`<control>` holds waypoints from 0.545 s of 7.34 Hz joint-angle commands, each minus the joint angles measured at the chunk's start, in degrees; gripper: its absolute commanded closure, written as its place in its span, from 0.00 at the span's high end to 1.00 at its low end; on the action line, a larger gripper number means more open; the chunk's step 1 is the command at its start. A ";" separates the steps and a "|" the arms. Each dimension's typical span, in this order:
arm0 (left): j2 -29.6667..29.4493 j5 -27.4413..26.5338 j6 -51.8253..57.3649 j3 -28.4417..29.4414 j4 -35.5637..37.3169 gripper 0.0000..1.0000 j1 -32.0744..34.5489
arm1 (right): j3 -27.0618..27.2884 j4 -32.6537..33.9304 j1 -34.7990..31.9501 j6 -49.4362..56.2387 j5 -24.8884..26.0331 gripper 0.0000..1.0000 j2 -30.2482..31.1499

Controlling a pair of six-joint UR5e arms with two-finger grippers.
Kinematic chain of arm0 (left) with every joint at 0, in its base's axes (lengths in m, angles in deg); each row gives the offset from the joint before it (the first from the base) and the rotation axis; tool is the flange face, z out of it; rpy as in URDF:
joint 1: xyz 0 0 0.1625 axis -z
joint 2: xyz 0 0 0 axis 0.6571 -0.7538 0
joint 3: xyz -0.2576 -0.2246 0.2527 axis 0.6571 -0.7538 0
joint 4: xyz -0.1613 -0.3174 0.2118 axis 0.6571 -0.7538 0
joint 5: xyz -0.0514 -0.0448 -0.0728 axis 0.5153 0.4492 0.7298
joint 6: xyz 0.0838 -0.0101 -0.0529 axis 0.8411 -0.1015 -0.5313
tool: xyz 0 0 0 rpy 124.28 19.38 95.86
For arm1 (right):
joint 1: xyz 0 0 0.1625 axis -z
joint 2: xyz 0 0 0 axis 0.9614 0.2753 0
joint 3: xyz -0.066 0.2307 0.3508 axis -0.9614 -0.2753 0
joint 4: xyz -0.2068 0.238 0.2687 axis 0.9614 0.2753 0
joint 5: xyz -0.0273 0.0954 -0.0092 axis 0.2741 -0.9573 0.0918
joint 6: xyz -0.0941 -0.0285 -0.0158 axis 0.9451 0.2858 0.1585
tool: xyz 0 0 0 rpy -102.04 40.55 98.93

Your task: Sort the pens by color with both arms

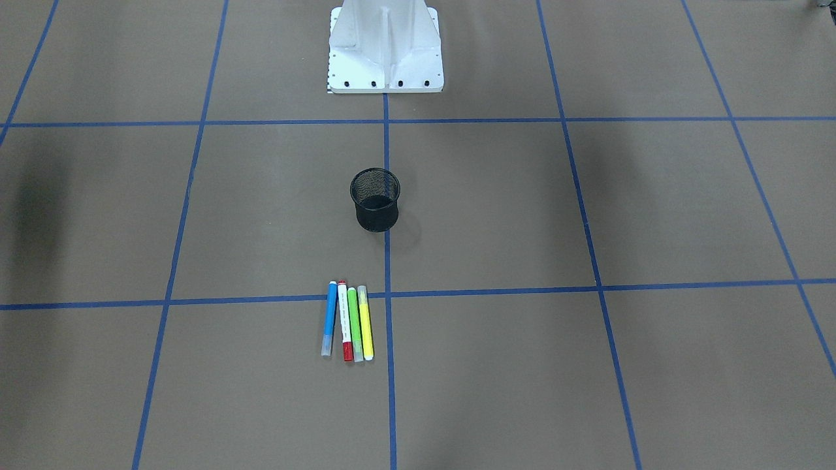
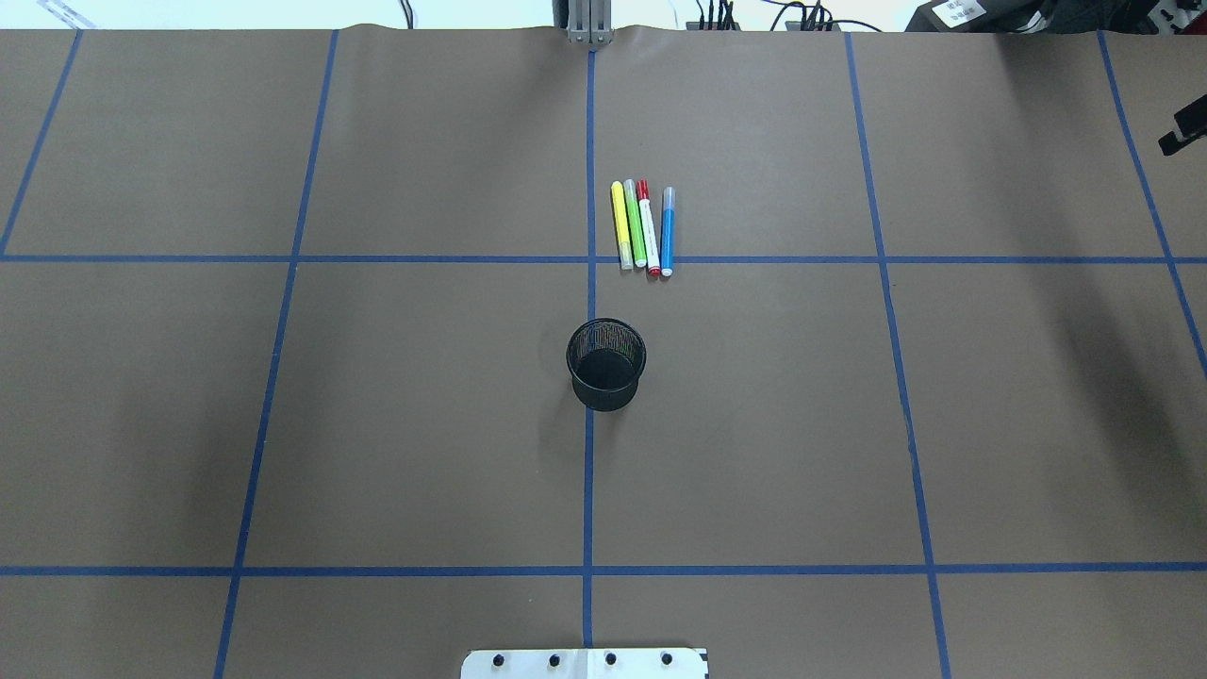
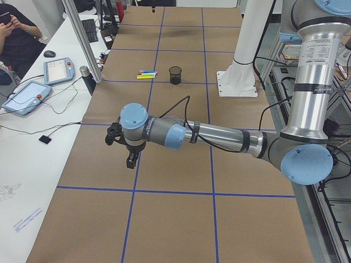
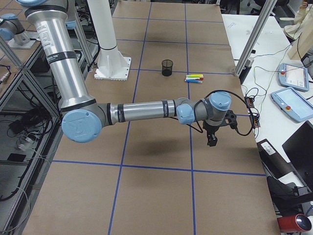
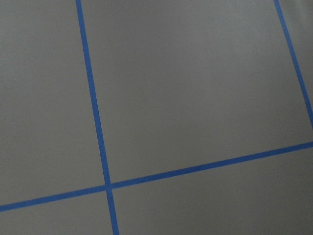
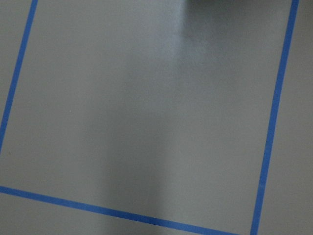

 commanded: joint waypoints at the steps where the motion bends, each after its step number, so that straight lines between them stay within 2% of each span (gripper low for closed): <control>1: 6.04 -0.04 -0.04 -4.50 0.05 1.00 0.57 | 6.97 -0.05 -1.04 0.03 -0.66 0.99 7.90; 4: 9.92 0.57 0.23 -6.07 0.14 1.00 2.06 | 13.38 -0.05 -3.33 -0.06 -2.16 0.99 12.40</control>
